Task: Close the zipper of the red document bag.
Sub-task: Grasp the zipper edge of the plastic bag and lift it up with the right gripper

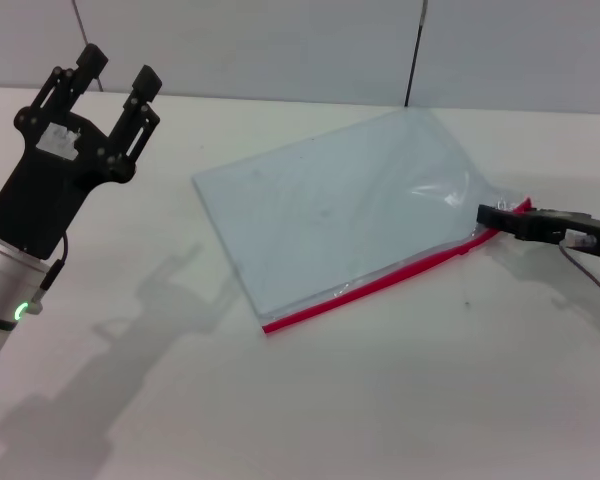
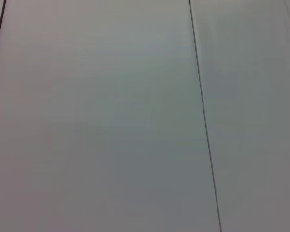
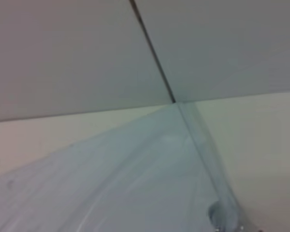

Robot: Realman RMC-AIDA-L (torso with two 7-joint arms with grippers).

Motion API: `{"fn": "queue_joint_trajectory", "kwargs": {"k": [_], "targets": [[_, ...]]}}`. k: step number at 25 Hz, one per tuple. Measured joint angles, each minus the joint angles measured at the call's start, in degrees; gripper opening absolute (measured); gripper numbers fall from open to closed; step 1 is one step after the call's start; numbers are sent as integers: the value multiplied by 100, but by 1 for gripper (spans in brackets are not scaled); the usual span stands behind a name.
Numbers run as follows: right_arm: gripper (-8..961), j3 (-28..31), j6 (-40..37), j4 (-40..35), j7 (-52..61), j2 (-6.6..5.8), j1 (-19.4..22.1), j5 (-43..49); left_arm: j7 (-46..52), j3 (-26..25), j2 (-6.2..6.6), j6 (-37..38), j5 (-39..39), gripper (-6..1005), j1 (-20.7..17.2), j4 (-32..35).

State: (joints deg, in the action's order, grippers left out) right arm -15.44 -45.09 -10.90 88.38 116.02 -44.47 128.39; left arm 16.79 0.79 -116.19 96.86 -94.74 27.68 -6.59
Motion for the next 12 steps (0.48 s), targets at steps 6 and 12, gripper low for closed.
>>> {"fn": "queue_joint_trajectory", "kwargs": {"k": [6,12], "targets": [[727,-45,61,88,18,11,-134,72,0,0,0,0,0,618,1,0],[724,-53,21,96,18,18,-169,80,0,0,0,0,0,618,0,0]]}}
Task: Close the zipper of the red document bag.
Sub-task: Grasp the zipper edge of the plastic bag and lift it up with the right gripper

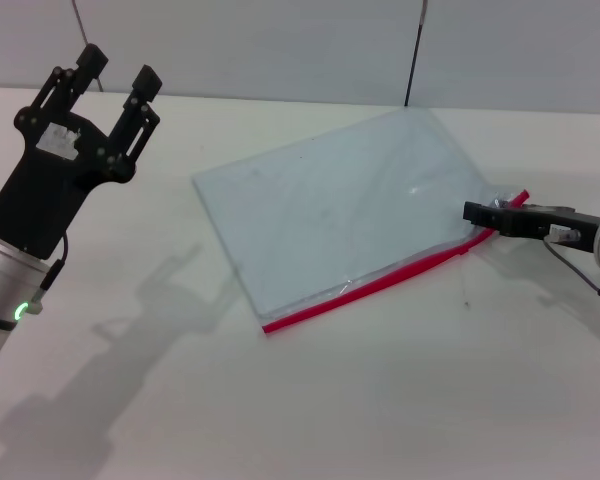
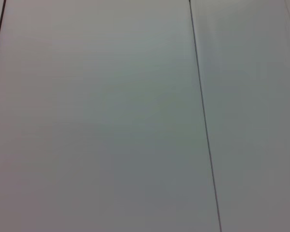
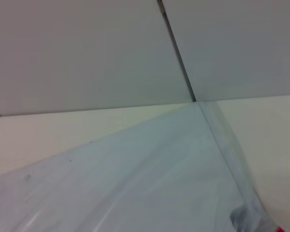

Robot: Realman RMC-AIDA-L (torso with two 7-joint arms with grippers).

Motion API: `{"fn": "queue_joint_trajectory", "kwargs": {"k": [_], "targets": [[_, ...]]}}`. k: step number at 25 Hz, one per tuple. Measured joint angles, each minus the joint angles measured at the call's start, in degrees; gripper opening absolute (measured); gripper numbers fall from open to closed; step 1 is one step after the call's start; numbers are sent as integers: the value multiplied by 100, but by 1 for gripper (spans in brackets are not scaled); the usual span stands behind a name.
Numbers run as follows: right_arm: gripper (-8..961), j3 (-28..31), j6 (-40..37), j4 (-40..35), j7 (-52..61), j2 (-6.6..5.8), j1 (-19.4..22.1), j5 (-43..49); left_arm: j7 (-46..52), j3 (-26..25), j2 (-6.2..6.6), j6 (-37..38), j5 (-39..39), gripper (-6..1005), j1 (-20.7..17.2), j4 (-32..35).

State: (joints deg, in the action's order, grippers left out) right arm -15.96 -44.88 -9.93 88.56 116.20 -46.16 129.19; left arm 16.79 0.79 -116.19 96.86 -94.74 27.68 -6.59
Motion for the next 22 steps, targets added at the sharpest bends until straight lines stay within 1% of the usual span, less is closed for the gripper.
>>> {"fn": "queue_joint_trajectory", "kwargs": {"k": [3,9,14,22], "targets": [[722,-5,-7,21,-30,5,-6,6,0,0,0,0,0,618,0,0],[487,-46,-235,53,-194,8,-7,-5,0,0,0,0,0,618,0,0],[239,-45,-378,55,-343,8,-7,-40,0,0,0,0,0,617,0,0],[34,-31,-768,59,-446,8,-17,-44,0,0,0,0,-46,617,1,0]]}}
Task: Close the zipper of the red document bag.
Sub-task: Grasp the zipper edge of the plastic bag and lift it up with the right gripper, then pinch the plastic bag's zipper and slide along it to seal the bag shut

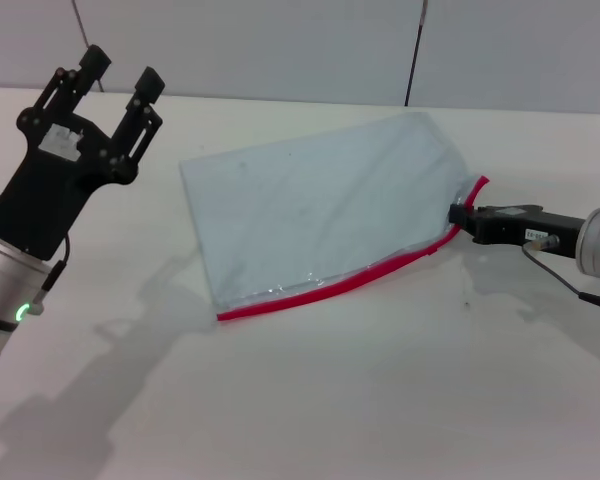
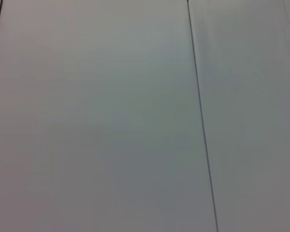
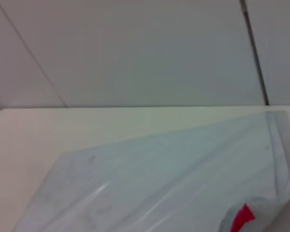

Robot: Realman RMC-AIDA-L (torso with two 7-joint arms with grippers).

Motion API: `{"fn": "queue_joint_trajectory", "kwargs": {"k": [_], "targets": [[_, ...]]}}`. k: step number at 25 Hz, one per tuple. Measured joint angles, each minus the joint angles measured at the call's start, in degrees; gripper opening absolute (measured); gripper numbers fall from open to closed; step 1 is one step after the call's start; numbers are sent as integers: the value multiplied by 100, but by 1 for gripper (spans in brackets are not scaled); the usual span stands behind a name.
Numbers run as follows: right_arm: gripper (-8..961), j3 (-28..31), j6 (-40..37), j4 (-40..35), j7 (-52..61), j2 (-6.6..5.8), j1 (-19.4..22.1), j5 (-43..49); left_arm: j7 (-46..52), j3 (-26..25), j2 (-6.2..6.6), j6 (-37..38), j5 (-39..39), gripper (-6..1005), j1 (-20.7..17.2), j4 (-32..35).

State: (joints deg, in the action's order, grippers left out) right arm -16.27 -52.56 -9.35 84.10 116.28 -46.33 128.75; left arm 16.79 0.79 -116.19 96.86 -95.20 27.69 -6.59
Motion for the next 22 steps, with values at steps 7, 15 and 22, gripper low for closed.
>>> {"fn": "queue_joint_trajectory", "kwargs": {"k": [7,15,22], "targets": [[13,84,-463,12,-164,6,-55,-24,0,0,0,-68,-275,617,70,15],[15,204,-1309,192,-476,9,-284,-521,-61,198,10,-690,-1244,616,424,44],[16,244,-1555,510,-683,16,-600,-735,-495,751,-11,-1260,-1322,616,662,11]]}}
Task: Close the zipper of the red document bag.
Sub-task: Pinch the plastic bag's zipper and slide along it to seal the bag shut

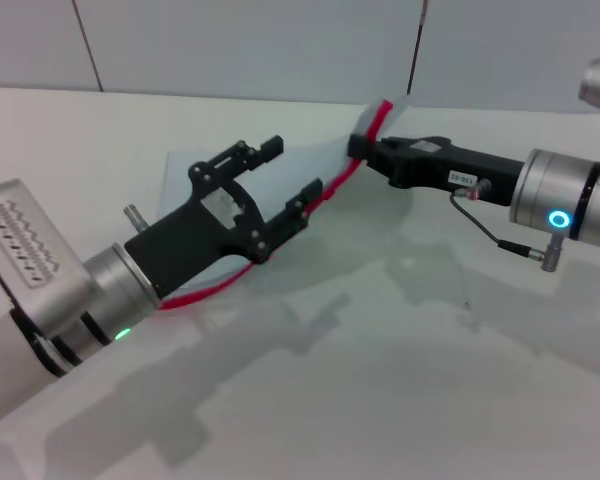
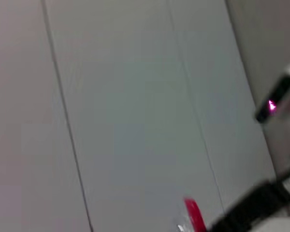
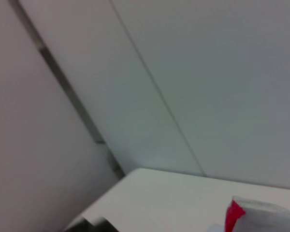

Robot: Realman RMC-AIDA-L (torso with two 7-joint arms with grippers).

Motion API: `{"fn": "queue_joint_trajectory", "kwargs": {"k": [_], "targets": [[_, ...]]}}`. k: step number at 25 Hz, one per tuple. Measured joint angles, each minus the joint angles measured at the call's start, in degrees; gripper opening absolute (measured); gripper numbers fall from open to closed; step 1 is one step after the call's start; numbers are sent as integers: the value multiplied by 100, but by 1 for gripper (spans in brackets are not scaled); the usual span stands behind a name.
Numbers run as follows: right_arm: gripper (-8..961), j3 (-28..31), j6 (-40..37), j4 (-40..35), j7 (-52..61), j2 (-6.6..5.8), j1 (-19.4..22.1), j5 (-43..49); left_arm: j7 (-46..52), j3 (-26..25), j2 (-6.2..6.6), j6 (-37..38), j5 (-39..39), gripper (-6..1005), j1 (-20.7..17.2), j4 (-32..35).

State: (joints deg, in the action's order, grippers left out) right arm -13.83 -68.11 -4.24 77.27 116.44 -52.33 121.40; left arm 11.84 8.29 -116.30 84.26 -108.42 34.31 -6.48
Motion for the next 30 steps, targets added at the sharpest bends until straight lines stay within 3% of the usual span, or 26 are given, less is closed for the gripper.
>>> {"fn": "queue_joint_trajectory", "kwargs": {"k": [16,30], "targets": [[20,-55,-450,86,-7,-1,-76,17,-834,-11,-16,-407,37,615,-18,-108],[22,-85,-457,100,11,2,-85,34,-1147,8,-16,-462,111,384,-17,-172]]}}
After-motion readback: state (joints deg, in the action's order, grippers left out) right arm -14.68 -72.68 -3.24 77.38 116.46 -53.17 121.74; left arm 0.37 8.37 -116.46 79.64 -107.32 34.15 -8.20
